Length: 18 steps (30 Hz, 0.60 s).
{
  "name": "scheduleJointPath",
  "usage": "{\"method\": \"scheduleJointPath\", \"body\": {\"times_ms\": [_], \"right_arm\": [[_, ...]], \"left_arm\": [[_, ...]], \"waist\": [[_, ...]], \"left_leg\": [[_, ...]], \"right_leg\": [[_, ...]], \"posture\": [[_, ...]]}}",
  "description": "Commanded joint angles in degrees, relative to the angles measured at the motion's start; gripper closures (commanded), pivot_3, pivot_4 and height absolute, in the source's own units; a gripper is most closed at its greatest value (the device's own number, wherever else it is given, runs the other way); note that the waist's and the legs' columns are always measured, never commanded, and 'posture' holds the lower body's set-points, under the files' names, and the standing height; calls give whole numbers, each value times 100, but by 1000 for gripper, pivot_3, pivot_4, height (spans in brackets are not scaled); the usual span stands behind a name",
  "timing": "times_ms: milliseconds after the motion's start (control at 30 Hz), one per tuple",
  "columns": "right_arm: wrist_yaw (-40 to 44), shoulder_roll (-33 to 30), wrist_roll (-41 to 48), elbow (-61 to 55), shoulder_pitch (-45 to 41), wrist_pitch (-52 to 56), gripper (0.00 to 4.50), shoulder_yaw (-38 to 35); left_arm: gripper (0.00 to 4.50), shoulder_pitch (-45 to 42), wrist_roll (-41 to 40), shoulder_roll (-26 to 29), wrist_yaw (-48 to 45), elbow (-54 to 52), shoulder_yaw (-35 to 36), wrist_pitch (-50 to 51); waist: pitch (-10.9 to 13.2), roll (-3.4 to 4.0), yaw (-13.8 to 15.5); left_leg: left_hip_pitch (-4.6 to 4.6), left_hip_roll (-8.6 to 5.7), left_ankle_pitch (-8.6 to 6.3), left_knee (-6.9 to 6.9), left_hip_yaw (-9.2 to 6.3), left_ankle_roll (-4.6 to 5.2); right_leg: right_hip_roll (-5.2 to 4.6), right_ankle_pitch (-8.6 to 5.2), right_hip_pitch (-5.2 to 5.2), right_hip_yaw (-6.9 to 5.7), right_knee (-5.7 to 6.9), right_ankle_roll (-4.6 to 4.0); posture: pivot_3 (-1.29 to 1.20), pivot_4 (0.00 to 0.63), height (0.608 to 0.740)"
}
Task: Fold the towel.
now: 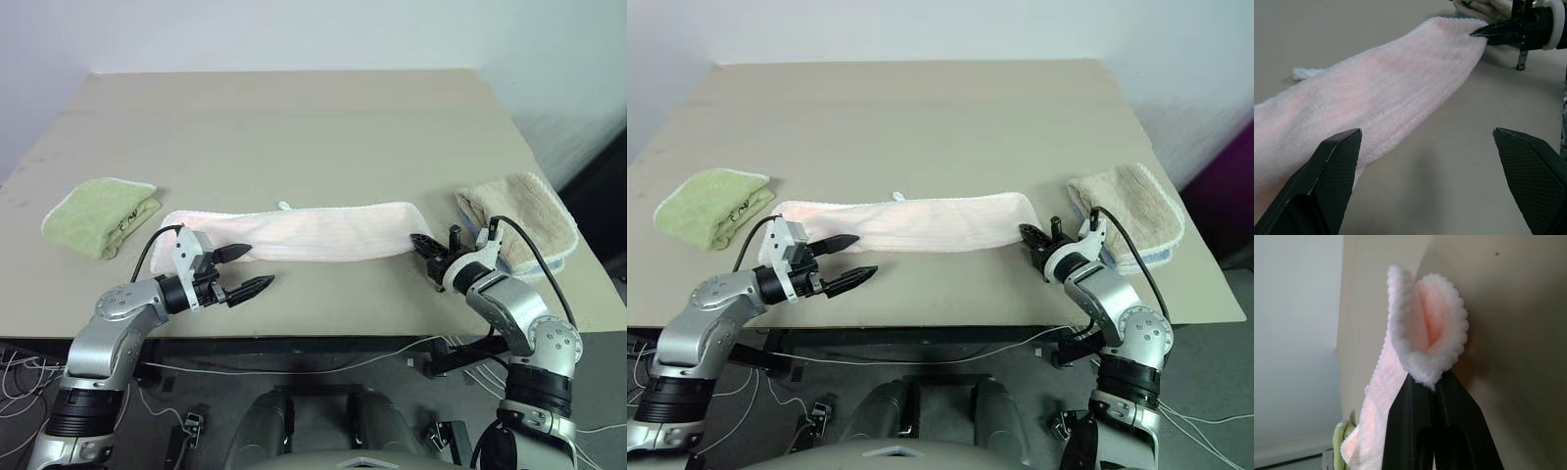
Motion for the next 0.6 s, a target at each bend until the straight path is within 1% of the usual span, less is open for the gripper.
{"method": "scheduleJointPath", "body": {"times_ms": [33,300,400,467,600], "right_arm": [[175,-334,-144,-39,41,-139,4447,-189],[495,-1191,-45,15,-66,-47,4447,-483],[692,-1451,-140,-101,-203,59,4447,-352],[933,-1644,-437,-301,-228,231,4447,-59],[1850,-2232,-1826,-943,-265,404,4447,911]], "left_arm": [[0,-93,21,-16,-9,-109,-22,-104],[0,-126,74,-57,-6,4,-100,-164],[0,-132,93,-86,-9,20,-115,-174],[0,-135,110,-106,2,24,-137,-184],[0,-141,133,-153,26,14,-153,-193]], "waist": [[-1,1,14],[2,7,2],[2,7,-2],[2,7,-3],[3,8,-2]], "left_leg": [[0,0,0,0,0,0],[-6,-2,-1,-1,1,1],[-7,-2,-1,0,2,2],[-7,-1,-1,0,2,2],[-10,-1,-1,1,2,2]], "right_leg": [[0,0,0,0,0,0],[-1,0,-6,1,-1,0],[-1,0,-6,2,-2,0],[-1,0,-6,2,-2,0],[0,0,-10,2,-3,1]], "posture": [[0,150,740],[0,150,740],[0,150,740],[0,150,740],[0,150,740]]}}
